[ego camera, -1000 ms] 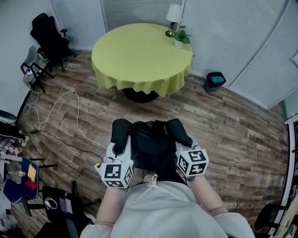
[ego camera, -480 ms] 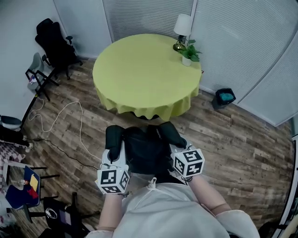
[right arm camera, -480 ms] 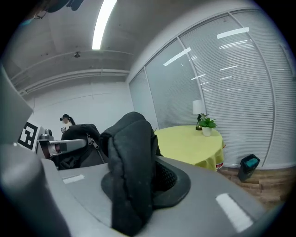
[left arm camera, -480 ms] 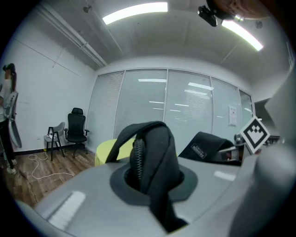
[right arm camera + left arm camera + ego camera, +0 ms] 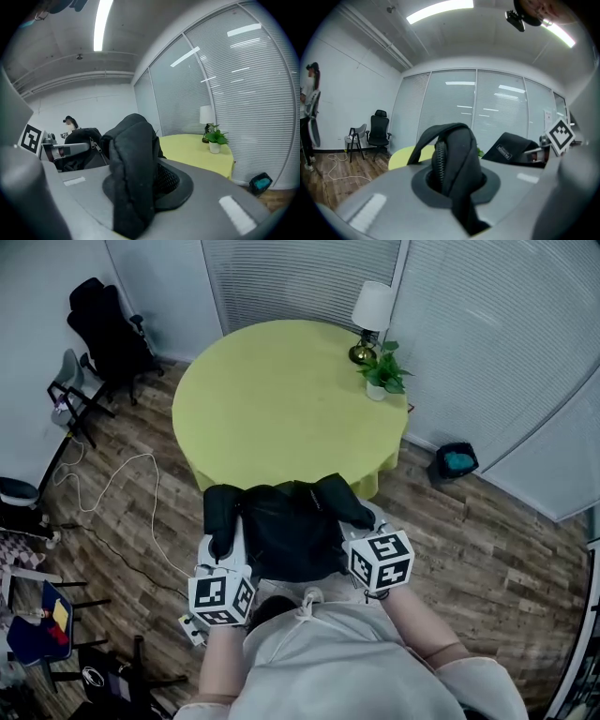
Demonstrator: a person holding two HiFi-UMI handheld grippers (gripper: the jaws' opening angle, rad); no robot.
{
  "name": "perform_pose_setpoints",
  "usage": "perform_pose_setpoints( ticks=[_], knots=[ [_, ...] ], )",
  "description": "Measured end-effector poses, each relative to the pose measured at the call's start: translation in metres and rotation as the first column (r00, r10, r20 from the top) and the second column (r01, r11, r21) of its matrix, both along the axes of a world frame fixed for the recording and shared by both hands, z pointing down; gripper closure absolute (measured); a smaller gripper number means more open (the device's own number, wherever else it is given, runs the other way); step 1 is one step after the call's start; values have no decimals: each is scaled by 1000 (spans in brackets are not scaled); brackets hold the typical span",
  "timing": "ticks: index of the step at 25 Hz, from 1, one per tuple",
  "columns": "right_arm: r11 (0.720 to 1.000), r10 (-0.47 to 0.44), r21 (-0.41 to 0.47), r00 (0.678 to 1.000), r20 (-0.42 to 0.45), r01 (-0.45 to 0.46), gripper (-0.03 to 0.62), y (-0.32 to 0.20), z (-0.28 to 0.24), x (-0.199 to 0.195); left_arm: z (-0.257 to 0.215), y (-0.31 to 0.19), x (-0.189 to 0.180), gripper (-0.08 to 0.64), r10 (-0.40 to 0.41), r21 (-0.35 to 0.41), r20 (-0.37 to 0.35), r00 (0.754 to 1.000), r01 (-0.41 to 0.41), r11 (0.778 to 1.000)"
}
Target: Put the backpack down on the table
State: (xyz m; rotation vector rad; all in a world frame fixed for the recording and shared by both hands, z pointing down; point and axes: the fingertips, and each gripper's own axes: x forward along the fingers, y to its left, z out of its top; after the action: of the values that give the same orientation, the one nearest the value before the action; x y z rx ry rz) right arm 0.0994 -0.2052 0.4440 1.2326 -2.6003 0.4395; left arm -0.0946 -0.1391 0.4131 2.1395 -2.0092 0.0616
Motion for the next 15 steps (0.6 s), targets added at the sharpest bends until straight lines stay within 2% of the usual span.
perform_pose_setpoints(
  ticks=[4, 15],
  knots=[
    [1000, 5, -18, 1000, 13, -5, 557, -37, 1, 5, -3, -38, 4, 532, 4, -12, -2, 1000, -4, 1000],
    [998, 60, -30, 998, 19, -60, 557, -155, -1, -27, -4, -166, -32, 532, 75, -23, 2, 997, -75, 997]
  ],
)
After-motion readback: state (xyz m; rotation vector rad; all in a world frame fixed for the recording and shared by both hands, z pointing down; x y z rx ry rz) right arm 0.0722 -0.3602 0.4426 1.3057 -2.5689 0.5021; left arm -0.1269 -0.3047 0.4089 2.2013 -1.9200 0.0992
